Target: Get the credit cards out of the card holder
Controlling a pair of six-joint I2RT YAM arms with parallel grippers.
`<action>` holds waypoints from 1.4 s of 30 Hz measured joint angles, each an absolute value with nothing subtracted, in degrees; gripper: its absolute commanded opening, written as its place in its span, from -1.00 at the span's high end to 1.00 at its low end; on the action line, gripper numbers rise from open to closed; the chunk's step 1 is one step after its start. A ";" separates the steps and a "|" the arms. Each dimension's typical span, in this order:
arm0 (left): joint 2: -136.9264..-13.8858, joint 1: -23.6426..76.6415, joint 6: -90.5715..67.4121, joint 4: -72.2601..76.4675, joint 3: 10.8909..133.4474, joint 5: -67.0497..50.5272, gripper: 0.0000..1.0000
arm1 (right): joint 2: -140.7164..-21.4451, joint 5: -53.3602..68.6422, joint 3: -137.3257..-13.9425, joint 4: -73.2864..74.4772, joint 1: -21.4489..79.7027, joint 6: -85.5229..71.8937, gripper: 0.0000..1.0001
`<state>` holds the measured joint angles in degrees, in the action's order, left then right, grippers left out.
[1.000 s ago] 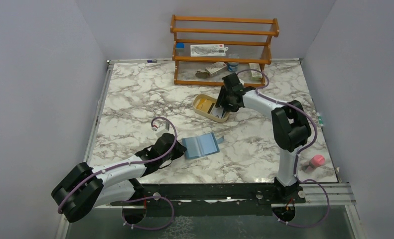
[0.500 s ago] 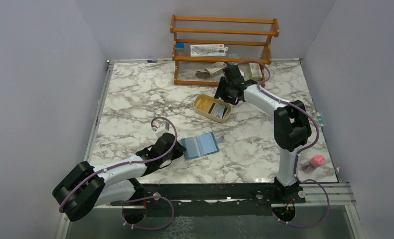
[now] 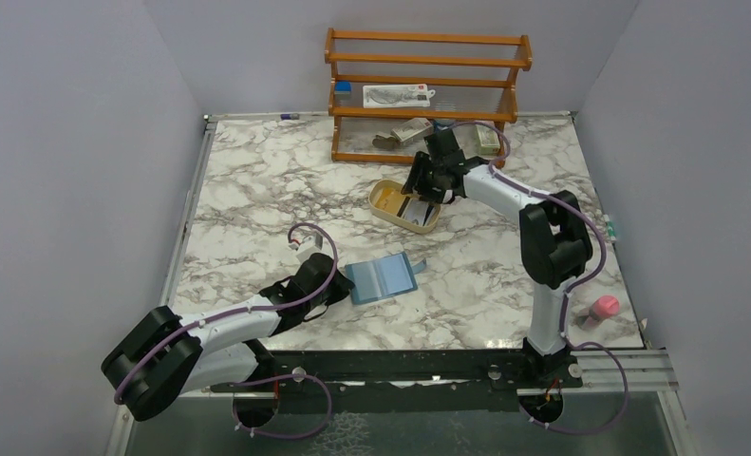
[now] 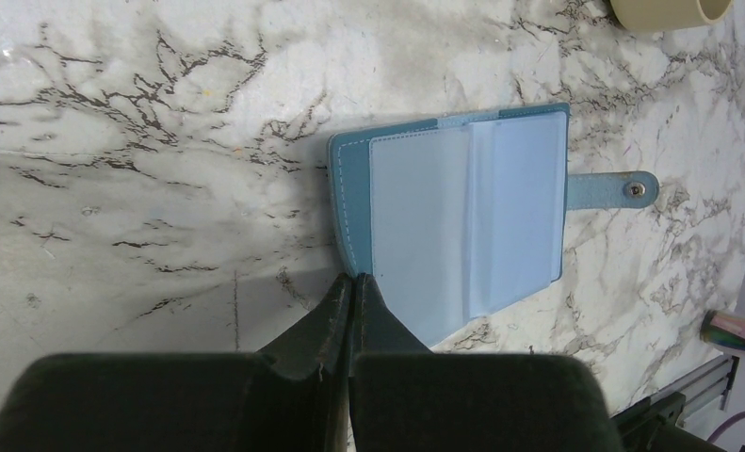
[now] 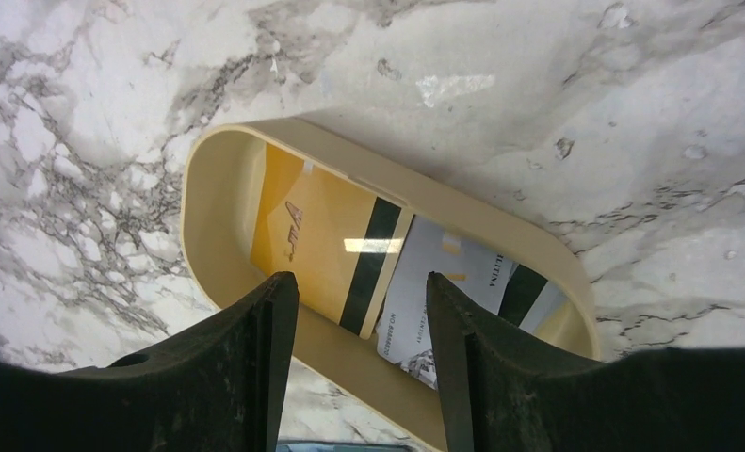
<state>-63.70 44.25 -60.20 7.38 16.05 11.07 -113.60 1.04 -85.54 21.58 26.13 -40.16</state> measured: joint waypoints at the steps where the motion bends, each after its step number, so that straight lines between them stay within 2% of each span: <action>1: -63.70 44.25 -60.20 7.38 16.05 11.07 1.00 | -113.75 2.11 -84.75 20.84 26.13 -40.45 -0.14; 9: -63.70 44.21 -60.23 7.38 16.05 11.05 1.00 | -116.57 7.53 -82.13 17.41 26.13 -41.93 -0.14; 22: -63.94 44.21 -60.23 7.66 16.03 11.00 1.00 | -112.84 4.23 -76.71 15.97 26.15 -39.29 -0.15; 42: -63.51 43.88 -60.42 7.73 15.40 10.98 1.00 | -118.15 5.43 -84.51 17.65 26.17 -38.96 -0.13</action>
<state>-63.51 43.88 -60.42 7.73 15.40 10.98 -118.15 5.43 -84.51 17.65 26.17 -38.96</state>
